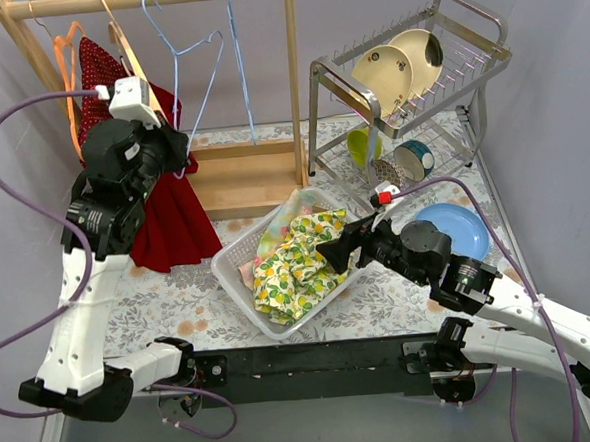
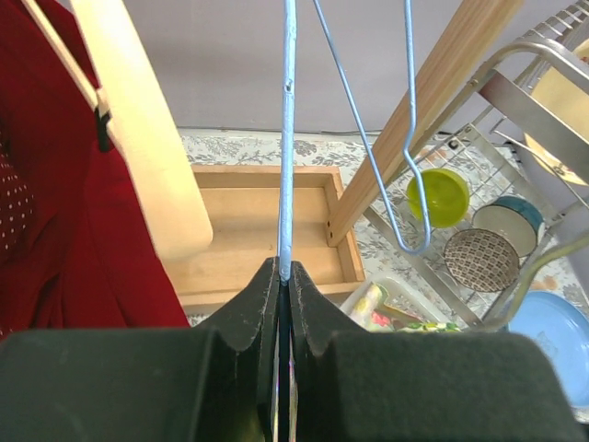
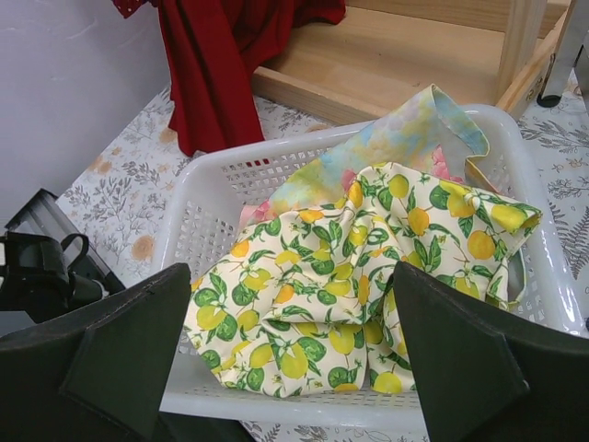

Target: Remove the skirt from the hanger

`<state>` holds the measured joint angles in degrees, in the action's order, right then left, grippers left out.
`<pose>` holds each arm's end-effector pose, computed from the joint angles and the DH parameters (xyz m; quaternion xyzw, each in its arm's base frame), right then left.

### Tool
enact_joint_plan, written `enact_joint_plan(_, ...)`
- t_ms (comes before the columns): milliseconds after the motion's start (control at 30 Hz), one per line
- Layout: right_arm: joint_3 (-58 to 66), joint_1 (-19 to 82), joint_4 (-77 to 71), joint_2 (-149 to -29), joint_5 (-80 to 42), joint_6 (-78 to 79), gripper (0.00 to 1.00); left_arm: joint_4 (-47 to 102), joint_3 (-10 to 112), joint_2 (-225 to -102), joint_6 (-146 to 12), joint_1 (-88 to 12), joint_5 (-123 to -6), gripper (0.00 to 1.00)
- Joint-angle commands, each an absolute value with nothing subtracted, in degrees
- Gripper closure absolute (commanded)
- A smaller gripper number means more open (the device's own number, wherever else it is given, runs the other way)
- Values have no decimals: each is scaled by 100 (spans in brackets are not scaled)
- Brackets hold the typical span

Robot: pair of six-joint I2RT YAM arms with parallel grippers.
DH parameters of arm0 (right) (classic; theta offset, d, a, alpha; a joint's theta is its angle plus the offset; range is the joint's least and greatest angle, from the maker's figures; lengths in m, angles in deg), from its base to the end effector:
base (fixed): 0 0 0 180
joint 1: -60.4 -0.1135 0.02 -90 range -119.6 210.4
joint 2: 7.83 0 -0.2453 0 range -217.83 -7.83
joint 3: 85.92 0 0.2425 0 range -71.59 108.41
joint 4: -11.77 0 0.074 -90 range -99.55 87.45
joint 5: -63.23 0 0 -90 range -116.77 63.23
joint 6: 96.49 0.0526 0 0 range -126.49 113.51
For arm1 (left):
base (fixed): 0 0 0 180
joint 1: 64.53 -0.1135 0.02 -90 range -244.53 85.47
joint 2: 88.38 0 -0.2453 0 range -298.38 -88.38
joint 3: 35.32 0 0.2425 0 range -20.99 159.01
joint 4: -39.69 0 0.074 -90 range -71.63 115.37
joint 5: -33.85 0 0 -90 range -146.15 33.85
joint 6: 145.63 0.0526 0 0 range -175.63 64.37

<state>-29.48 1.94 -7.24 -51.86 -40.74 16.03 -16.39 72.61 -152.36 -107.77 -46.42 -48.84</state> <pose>0.1179 0.1678 0.3217 -0.1517 0.7299 0.3597 0.5611 0.2020 -0.0590 0.4757 -0.2655 0.7306 -0.3203 0.5415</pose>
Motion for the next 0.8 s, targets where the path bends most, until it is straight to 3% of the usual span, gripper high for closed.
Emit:
enact_joint_plan(0, -2905, 212, -686, -4967, -4118, 1592, 2, -1059, 7761, -15586, -10494, -4660, -4641, 100)
enact_joint_plan(300, -2861, 212, -756, -4800, -4092, 1451, 2, -654, 8219, -16404, -10054, -4652, -4138, 100)
enact_joint_plan(767, -2958, 212, -738, -4632, -4004, 1434, 2, -258, 8061, -16844, -10090, -4651, -4868, 100)
